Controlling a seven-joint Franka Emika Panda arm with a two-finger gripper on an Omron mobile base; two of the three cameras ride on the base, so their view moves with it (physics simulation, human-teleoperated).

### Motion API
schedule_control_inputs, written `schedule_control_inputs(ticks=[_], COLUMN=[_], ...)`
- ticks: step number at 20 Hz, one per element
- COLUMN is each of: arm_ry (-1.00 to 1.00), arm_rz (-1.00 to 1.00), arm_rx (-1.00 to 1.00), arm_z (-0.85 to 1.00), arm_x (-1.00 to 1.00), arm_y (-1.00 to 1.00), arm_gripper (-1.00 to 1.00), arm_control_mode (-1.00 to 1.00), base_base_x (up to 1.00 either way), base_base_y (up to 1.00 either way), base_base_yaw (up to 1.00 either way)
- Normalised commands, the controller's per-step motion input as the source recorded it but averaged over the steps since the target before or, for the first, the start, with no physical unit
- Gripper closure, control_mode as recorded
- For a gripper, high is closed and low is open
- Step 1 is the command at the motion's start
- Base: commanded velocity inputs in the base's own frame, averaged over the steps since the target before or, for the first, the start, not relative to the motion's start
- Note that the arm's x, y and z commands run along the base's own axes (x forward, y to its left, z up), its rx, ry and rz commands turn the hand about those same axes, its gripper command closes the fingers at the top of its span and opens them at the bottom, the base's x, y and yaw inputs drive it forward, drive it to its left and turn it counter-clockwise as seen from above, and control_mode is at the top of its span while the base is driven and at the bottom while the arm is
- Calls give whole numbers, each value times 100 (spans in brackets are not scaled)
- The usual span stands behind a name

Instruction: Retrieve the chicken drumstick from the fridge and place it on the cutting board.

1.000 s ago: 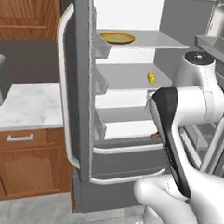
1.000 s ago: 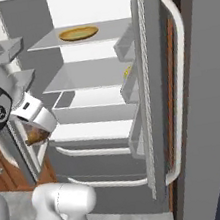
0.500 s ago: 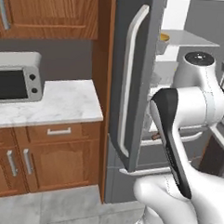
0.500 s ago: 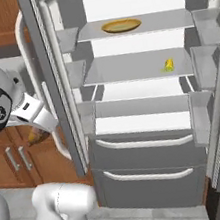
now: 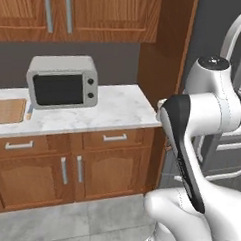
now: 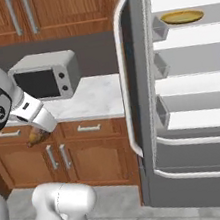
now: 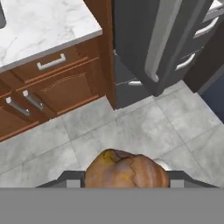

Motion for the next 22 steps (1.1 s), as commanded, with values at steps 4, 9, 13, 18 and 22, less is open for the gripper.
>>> schedule_control_inputs(ticks=[4,9,13,18,22], arm_ry=[0,0,0,0,0], arm_rz=[0,0,0,0,0], arm_rx=[0,0,0,0,0], arm_z=[0,0,0,0,0], arm_x=[0,0,0,0,0], arm_y=[0,0,0,0,0], arm_gripper=[100,100,100,100,100], arm_control_mode=[100,100,100,100,100], base_base_x=[6,19,55,84,84], base_base_y=[100,94,62,27,2], base_base_yaw=[-2,0,0,0,14])
